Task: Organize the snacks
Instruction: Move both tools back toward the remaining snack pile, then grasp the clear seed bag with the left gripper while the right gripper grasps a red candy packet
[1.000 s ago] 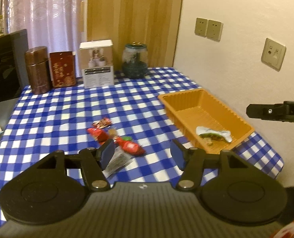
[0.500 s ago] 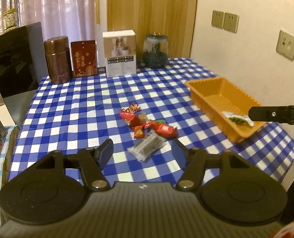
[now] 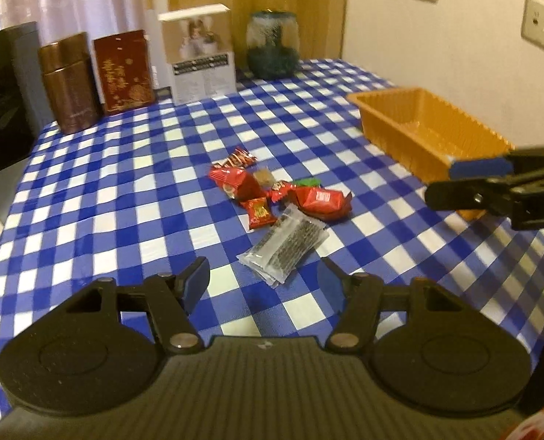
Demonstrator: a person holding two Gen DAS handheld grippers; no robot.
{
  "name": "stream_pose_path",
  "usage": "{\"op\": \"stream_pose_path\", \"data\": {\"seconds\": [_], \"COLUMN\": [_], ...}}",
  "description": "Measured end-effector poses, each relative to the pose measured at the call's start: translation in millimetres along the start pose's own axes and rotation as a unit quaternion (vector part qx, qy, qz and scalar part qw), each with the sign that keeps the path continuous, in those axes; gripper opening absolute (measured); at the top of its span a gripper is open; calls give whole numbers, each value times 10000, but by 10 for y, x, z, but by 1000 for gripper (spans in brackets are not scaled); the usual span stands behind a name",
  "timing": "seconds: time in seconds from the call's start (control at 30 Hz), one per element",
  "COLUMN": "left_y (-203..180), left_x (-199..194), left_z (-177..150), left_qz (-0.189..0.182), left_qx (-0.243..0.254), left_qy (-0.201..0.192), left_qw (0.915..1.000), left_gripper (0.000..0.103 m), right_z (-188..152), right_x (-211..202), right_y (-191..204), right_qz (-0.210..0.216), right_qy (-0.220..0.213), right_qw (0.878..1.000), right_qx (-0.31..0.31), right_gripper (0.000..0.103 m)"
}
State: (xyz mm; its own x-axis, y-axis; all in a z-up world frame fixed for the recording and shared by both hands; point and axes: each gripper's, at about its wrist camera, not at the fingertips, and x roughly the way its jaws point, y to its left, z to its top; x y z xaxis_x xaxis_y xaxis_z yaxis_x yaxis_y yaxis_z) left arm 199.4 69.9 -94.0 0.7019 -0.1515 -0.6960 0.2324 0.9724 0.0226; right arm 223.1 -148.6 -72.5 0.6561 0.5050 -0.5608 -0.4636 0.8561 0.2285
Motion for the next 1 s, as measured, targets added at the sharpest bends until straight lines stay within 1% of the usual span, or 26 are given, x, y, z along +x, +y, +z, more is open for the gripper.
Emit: {"op": "stream_pose_path", "data": {"seconds": [0.2, 0.4, 0.5, 0.6, 0.67, 0.73, 0.8, 0.9, 1.0], "left_y": [55, -2, -21, -26, -33, -28, -21, -30, -1], "left_x": [315, 598, 723, 827, 887, 928, 933, 903, 862], "left_z": [29, 89, 116, 147, 157, 157, 150, 145, 131], "left_qz": [-160, -404, -457, -618, -642, -657, -652, -648, -578], "left_qx": [254, 819, 975, 1056, 1121, 1118, 1066, 1012, 697], "left_qy": [143, 297, 336, 373, 438, 500, 517, 541, 641], "left_qw": [9994, 9954, 9936, 9918, 9906, 9903, 9908, 9913, 9938], "left_gripper": [62, 62, 62, 61, 60, 58, 49, 43, 39], "right_z": [59, 91, 107, 118, 134, 151, 167, 182, 173], "right_x": [354, 618, 706, 785, 847, 889, 929, 1023, 1115], "right_y": [-19, -30, -47, -48, -53, -51, -30, 17, 48], "right_qz": [0, -66, -63, -48, -37, -29, 29, 92, 157], "right_qy": [230, 517, 626, 711, 780, 793, 795, 849, 916], "right_qw": [9990, 9965, 9955, 9945, 9939, 9936, 9932, 9916, 9897], "right_qx": [-371, -652, -715, -771, -780, -798, -855, -977, -1093], "right_gripper": [65, 65, 64, 59, 55, 54, 53, 52, 50]}}
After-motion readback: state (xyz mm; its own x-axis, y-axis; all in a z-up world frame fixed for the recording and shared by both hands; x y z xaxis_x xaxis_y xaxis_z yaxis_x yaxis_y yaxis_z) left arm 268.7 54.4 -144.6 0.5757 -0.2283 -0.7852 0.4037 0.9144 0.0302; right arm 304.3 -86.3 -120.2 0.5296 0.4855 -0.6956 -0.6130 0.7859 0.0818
